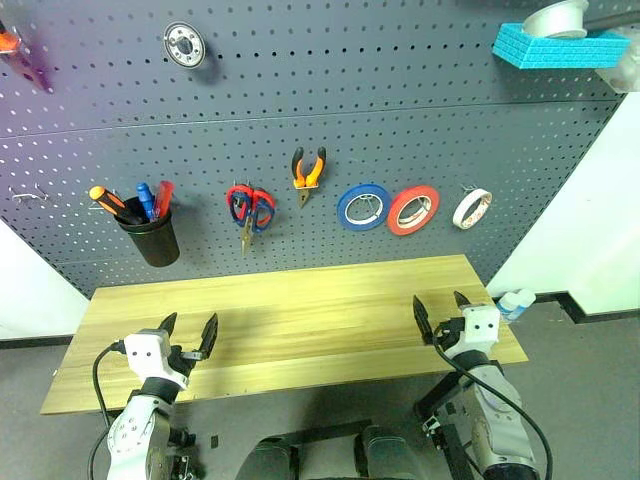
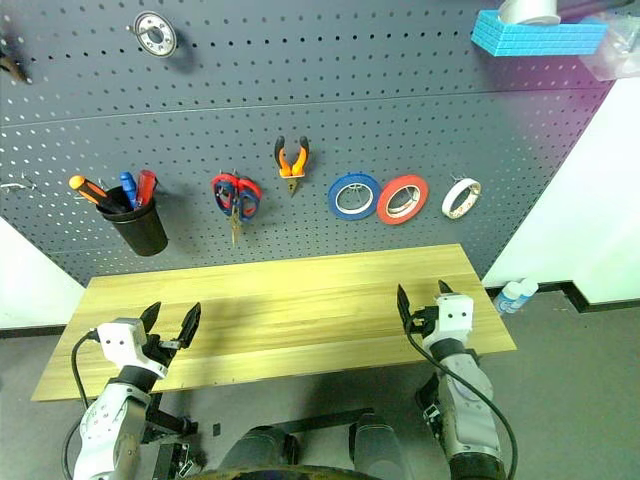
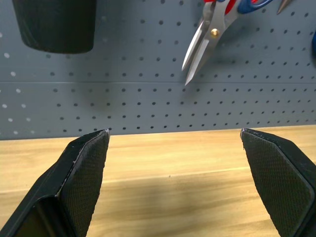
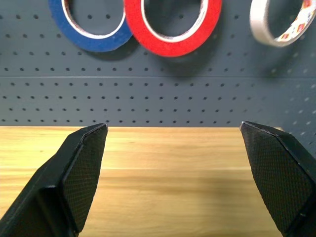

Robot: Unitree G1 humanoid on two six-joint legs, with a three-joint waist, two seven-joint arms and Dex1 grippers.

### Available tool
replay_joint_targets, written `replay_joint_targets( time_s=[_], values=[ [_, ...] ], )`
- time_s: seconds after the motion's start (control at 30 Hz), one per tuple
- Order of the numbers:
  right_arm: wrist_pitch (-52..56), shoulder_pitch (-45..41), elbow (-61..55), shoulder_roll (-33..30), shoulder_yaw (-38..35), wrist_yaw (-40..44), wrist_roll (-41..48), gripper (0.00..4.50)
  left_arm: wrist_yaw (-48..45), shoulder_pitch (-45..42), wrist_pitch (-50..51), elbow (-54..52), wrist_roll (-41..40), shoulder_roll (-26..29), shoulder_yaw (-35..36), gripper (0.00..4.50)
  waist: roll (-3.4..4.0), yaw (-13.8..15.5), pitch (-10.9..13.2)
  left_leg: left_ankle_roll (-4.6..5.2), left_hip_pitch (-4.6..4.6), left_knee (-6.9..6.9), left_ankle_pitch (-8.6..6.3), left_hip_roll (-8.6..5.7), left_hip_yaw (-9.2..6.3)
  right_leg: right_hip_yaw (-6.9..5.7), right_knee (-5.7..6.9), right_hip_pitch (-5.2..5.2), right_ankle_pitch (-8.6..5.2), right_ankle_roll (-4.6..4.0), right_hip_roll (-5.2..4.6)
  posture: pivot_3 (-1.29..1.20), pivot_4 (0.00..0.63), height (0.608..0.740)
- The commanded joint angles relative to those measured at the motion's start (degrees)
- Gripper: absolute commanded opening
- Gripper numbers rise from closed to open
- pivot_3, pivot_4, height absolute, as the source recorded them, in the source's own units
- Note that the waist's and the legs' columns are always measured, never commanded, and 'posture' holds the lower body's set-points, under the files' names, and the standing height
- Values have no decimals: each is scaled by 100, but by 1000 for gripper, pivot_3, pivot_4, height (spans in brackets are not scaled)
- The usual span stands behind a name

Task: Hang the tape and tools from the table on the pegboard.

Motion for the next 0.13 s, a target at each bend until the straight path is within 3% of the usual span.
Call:
replay_joint_targets(
  time_s=[0.03, 0.13],
  values=[
    [-99, -205, -20, 15, 0, -63, 64, 4500, -58, -169, -77, -31, -51, 41, 54, 4445, 1, -7, -3, -7, 0, 0, -4, 1, 1, 0, -2, 1, 0, 0, 0, -75, 0, 740],
    [-156, -293, 48, -12, 29, -78, 14, 4500, -39, -245, -86, 17, -18, 42, 46, 4445, 11, -27, -12, -11, -15, 1, -7, 11, 0, -9, -28, 7, 0, 0, 8, -78, 0, 740]
  ],
)
